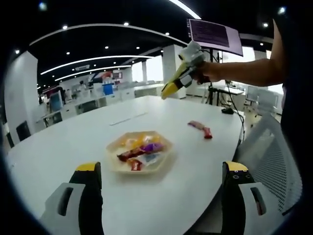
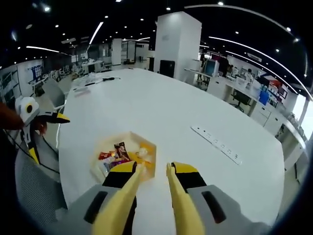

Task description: Place the target food into the container with the food tongs after gripping and lifting it, then release it inside without dropping or visibly crushing the food.

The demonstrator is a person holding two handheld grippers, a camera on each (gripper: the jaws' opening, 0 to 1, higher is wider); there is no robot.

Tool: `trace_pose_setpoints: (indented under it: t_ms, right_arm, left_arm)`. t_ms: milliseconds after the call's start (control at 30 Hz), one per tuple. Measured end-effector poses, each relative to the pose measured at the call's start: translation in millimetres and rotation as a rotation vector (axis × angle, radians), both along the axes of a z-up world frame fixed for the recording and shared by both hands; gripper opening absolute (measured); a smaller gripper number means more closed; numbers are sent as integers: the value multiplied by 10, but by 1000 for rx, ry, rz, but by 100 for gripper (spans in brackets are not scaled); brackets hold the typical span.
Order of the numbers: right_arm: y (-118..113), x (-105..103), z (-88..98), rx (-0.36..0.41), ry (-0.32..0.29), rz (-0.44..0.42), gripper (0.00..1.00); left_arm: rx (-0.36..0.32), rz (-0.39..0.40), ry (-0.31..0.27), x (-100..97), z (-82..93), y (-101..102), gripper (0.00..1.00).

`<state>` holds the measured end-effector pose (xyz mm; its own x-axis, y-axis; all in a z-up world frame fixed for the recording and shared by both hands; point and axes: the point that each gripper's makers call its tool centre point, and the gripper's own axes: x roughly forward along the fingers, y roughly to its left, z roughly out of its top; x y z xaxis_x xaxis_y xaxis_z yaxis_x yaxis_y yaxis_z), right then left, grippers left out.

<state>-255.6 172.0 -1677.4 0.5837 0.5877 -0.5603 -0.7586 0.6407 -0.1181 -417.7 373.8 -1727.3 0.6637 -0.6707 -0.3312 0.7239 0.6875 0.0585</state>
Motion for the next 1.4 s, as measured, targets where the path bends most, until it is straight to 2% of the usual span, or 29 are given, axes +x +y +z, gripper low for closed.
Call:
trace_pose_setpoints:
  t_ms: [233, 467, 700, 933, 1400]
  right_arm:
    - [-293, -87, -66, -3, 7, -45, 27]
    - [-711, -184, -191, -14, 22, -123, 28]
    - [-1088, -272, -228, -3, 22, -186, 28]
    - [-1265, -412, -261, -47, -5, -172, 28]
    - [-1445, -507, -321, -48, -15, -222, 28]
  left_arm:
    - [6, -2, 0, -2, -8, 0, 100]
    - [8, -1, -2, -4, -7, 0, 100]
    - [8, 3, -5, 0, -4, 5, 100]
    - [11, 5, -4, 5, -10, 7, 100]
    - [18, -6, 3, -5, -40, -6, 100]
